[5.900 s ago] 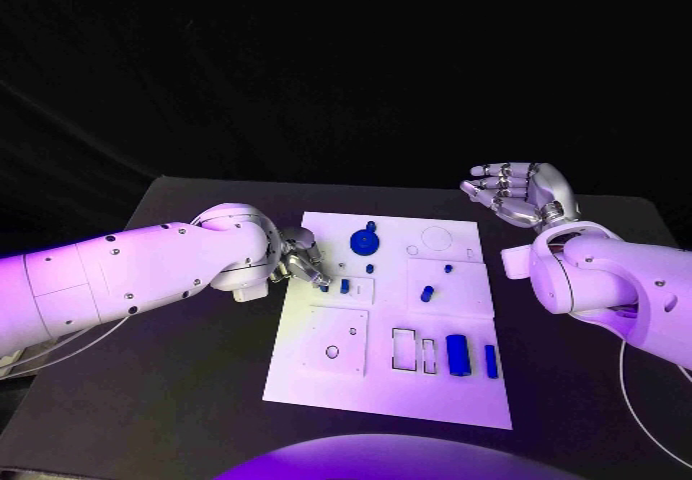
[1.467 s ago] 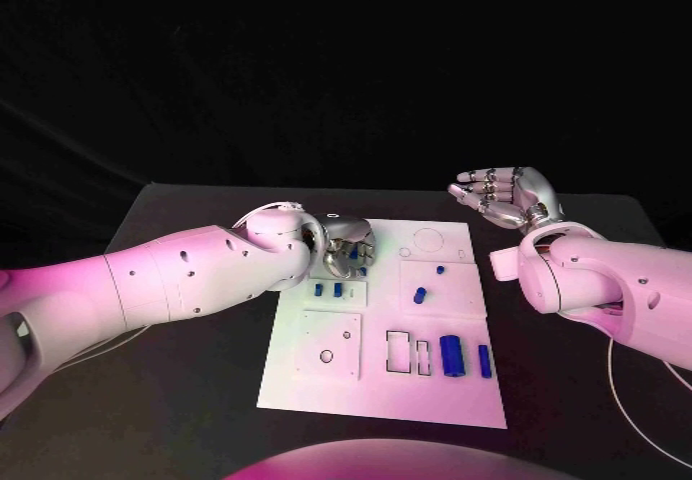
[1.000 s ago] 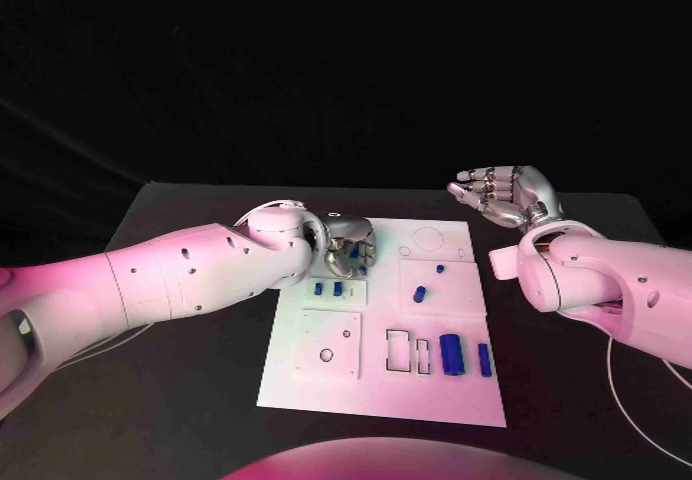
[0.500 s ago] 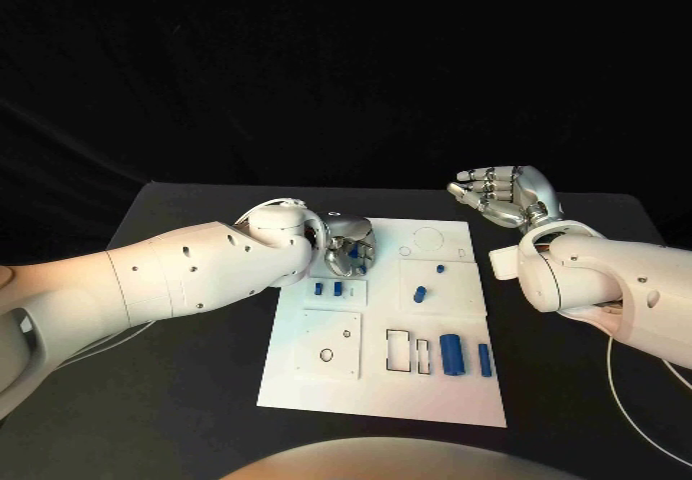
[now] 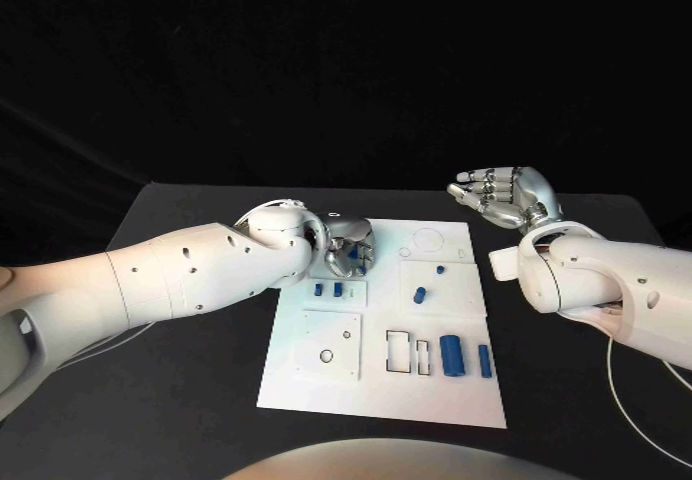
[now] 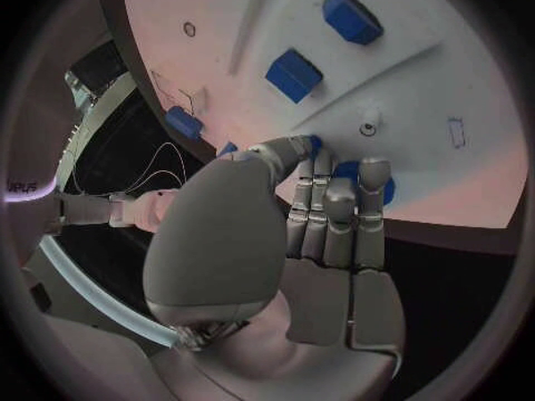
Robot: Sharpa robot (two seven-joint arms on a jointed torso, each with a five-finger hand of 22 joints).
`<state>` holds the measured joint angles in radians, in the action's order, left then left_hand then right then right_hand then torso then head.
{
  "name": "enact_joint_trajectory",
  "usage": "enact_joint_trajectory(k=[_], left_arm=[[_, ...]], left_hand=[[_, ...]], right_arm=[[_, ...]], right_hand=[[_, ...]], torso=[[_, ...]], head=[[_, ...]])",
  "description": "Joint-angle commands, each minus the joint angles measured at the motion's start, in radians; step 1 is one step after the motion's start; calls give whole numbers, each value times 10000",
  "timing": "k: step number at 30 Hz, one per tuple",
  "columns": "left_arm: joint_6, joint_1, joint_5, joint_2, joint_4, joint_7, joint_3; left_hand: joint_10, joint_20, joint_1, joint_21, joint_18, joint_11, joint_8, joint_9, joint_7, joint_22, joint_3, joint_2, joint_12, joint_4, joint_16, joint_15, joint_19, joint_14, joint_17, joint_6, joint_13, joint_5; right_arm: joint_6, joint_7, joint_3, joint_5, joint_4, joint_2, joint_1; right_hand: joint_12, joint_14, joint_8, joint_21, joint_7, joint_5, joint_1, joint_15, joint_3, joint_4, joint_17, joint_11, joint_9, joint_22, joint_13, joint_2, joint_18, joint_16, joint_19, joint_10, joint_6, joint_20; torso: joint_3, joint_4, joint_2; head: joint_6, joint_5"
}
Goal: Assemble the parts on the task board
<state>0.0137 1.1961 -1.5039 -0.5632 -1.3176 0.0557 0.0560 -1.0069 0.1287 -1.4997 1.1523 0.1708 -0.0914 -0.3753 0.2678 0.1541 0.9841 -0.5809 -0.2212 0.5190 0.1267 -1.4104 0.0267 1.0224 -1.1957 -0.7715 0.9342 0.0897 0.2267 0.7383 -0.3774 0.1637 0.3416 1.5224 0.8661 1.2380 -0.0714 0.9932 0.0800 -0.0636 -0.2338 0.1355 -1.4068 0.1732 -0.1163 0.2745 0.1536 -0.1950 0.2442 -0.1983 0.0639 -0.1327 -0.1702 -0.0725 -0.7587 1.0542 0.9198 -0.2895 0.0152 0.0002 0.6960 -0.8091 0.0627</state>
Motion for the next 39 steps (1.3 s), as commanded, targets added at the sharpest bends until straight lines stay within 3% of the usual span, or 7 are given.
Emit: enact_joint_trajectory(k=[1,8,14,25,39], left_arm=[[45,-86,180,-68,-39,-58,66],[-189,-92,734,-319,-423,-164,-22],[-292,-90,1328,-558,-715,-164,-168],[-644,-93,1688,-1072,-1228,-233,-349],[-728,-112,1222,-1719,-1411,-187,-396]], left_hand=[[-136,1,186,65,-183,-4,89,-18,5,41,20,26,-156,-10,-34,10,56,-93,42,96,-30,-30],[-191,9,345,61,-184,-7,141,-29,0,48,63,-17,-281,29,-45,15,51,-139,21,117,-64,-51],[-208,11,366,56,-183,-5,148,-30,-4,43,69,-32,-308,26,-47,14,44,-143,29,131,-71,-50],[-218,11,372,67,-187,-5,155,-32,-1,60,70,-42,-325,20,-47,13,60,-145,33,135,-75,-48],[-252,10,364,75,-188,-2,178,-37,1,72,66,-70,-366,-14,-36,9,71,-127,102,144,-84,-42]], right_arm=[[-167,-62,-2,119,10,-9,-5],[-166,-74,-2,120,-17,-24,-6],[-149,-100,-3,147,-63,-47,-8],[-172,-130,-3,158,-98,-55,-25],[-197,-126,-3,159,-102,-41,-37]], right_hand=[[13,52,30,-58,-181,-40,43,-50,12,-31,-13,7,-10,15,-1,96,-110,20,40,61,95,31],[13,53,29,-59,-180,-40,45,-51,10,-29,-15,7,-11,17,-1,101,-110,20,38,62,97,31],[14,52,29,-60,-180,-40,46,-51,9,-29,-18,8,-12,19,-1,106,-111,21,36,62,99,31],[19,45,24,-64,-180,-44,60,-50,19,-29,-30,7,-17,27,-2,101,-111,27,26,61,102,31],[21,44,20,-68,-181,-49,85,-50,39,-23,-38,6,-21,33,-2,86,-112,29,19,61,105,31]], torso=[[-4,-4,2],[-12,-5,-5],[-3,21,-20],[-11,2,-1],[-1,-2,-7]], head=[[38,10],[85,7],[97,28],[141,39],[126,39]])
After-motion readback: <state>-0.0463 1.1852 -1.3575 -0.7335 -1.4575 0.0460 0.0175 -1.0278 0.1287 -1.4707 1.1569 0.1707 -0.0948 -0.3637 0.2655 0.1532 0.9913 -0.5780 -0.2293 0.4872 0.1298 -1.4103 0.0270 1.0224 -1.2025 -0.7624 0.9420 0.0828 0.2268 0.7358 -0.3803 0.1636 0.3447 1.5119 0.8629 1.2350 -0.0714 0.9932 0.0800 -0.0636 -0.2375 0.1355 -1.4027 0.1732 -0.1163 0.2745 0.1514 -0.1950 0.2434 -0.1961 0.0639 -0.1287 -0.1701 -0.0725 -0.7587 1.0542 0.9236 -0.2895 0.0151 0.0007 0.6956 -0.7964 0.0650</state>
